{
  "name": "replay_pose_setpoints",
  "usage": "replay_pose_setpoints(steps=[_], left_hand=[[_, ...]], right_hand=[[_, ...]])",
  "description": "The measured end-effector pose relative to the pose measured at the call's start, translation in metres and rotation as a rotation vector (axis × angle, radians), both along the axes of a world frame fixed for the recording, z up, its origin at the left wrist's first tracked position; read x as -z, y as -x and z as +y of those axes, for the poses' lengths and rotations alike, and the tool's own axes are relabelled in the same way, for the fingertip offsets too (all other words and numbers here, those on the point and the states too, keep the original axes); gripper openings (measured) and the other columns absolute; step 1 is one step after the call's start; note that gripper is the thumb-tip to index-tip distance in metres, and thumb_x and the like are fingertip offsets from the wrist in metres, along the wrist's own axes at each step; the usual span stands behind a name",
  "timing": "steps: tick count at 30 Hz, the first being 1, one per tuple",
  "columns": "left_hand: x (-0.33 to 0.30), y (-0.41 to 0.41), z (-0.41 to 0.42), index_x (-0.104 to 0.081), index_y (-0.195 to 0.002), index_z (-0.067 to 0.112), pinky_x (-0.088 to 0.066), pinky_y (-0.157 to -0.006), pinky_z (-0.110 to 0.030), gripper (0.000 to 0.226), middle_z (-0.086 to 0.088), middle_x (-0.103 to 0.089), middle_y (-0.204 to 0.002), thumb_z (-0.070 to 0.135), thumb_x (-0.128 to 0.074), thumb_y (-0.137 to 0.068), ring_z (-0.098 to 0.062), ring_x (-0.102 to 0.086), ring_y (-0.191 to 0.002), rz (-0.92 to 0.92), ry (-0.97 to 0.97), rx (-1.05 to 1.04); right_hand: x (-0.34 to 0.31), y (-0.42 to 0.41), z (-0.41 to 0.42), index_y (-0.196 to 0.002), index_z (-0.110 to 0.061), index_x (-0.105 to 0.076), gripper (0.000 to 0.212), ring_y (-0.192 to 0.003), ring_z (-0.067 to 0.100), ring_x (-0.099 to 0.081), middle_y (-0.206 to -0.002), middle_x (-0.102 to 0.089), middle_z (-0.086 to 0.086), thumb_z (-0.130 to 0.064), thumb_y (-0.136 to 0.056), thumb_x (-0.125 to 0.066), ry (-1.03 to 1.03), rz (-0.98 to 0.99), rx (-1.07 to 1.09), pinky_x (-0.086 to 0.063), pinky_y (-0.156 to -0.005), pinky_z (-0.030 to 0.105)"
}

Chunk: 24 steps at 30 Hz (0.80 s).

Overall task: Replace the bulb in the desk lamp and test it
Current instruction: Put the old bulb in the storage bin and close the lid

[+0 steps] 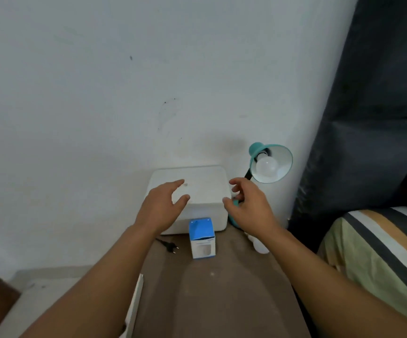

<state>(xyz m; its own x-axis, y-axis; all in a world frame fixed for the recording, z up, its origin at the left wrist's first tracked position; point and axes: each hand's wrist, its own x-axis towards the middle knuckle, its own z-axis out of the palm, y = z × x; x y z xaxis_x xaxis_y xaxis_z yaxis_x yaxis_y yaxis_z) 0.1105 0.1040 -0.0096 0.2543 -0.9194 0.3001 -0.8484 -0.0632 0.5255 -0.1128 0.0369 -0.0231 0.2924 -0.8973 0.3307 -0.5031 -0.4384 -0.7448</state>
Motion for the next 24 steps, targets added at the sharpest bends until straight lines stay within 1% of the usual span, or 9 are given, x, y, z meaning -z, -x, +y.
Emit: replay_pose_setpoints(steps=[2, 5, 9, 11, 15, 17, 19, 22, 24], left_hand=[[0.007, -0.017, 0.005, -0.047, -0.147, 0.024, -0.033, -0.111, -0.030, 0.056, 0.002, -0.051, -0.148, 0.043, -0.060, -0.096, -0.017, -0.045, -0.137, 0.016, -0.023, -0.036], [0.019, -0.040, 0.007, -0.040, -0.151, 0.024, -0.031, -0.114, -0.036, 0.068, -0.001, -0.044, -0.154, 0.051, -0.061, -0.092, -0.022, -0.037, -0.142, 0.065, -0.075, -0.104], [0.034, -0.062, 0.001, -0.029, -0.156, 0.023, -0.033, -0.117, -0.043, 0.093, -0.002, -0.037, -0.157, 0.063, -0.068, -0.081, -0.024, -0.033, -0.144, 0.175, -0.169, -0.136], [0.039, -0.068, -0.006, -0.026, -0.156, 0.025, -0.037, -0.114, -0.042, 0.104, 0.001, -0.040, -0.155, 0.070, -0.070, -0.074, -0.022, -0.038, -0.142, 0.241, -0.185, -0.130], [0.050, -0.074, -0.023, -0.010, -0.159, 0.019, -0.032, -0.117, -0.042, 0.119, -0.003, -0.028, -0.162, 0.067, -0.075, -0.072, -0.023, -0.031, -0.145, 0.329, -0.253, -0.135], [0.057, -0.078, -0.030, -0.020, -0.156, 0.015, -0.037, -0.109, -0.034, 0.111, -0.004, -0.035, -0.157, 0.061, -0.078, -0.073, -0.017, -0.038, -0.136, 0.343, -0.242, -0.136], [0.060, -0.081, -0.033, -0.027, -0.153, 0.010, -0.037, -0.102, -0.029, 0.102, -0.004, -0.041, -0.152, 0.053, -0.080, -0.076, -0.013, -0.041, -0.129, 0.343, -0.239, -0.149], [0.064, -0.085, -0.035, -0.029, -0.154, 0.009, -0.038, -0.109, -0.034, 0.110, 0.000, -0.043, -0.151, 0.059, -0.081, -0.070, -0.019, -0.042, -0.134, 0.319, -0.206, -0.166], [0.063, -0.084, -0.033, -0.041, -0.145, 0.010, -0.040, -0.094, -0.019, 0.095, 0.013, -0.047, -0.135, 0.052, -0.083, -0.072, -0.011, -0.047, -0.120, 0.322, -0.186, -0.177]], right_hand=[[0.008, -0.008, -0.005, -0.139, -0.025, -0.045, 0.064, -0.112, 0.011, -0.054, -0.131, -0.052, -0.003, -0.041, -0.084, -0.073, -0.050, 0.096, -0.049, -0.046, -0.094, 0.026], [0.016, -0.018, -0.018, -0.148, -0.026, -0.034, 0.088, -0.136, 0.019, -0.039, -0.150, -0.039, 0.000, -0.053, -0.077, -0.076, -0.114, 0.187, -0.043, -0.037, -0.111, 0.036], [0.022, -0.031, -0.037, -0.154, -0.024, -0.025, 0.107, -0.143, 0.023, -0.032, -0.158, -0.031, 0.002, -0.060, -0.069, -0.079, -0.212, 0.209, -0.015, -0.033, -0.116, 0.045], [0.024, -0.037, -0.045, -0.155, -0.022, -0.023, 0.110, -0.144, 0.022, -0.031, -0.159, -0.030, 0.002, -0.058, -0.068, -0.081, -0.258, 0.179, -0.013, -0.032, -0.117, 0.045], [0.033, -0.045, -0.059, -0.158, -0.018, -0.015, 0.110, -0.148, 0.023, -0.024, -0.163, -0.022, 0.003, -0.059, -0.075, -0.075, -0.318, 0.231, -0.030, -0.025, -0.119, 0.041], [0.038, -0.046, -0.063, -0.158, -0.016, -0.013, 0.108, -0.148, 0.022, -0.025, -0.164, -0.021, 0.004, -0.059, -0.079, -0.071, -0.336, 0.255, -0.038, -0.025, -0.119, 0.037], [0.041, -0.046, -0.064, -0.157, -0.015, -0.017, 0.100, -0.138, 0.017, -0.036, -0.158, -0.033, 0.003, -0.054, -0.082, -0.071, -0.340, 0.225, -0.049, -0.031, -0.110, 0.027], [0.045, -0.047, -0.063, -0.153, -0.015, -0.026, 0.086, -0.113, 0.007, -0.042, -0.145, -0.049, 0.003, -0.041, -0.085, -0.073, -0.326, 0.165, -0.045, -0.032, -0.092, 0.017], [0.048, -0.047, -0.064, -0.151, -0.016, -0.031, 0.084, -0.108, 0.006, -0.043, -0.139, -0.053, 0.003, -0.041, -0.084, -0.074, -0.312, 0.148, -0.034, -0.035, -0.090, 0.017]])
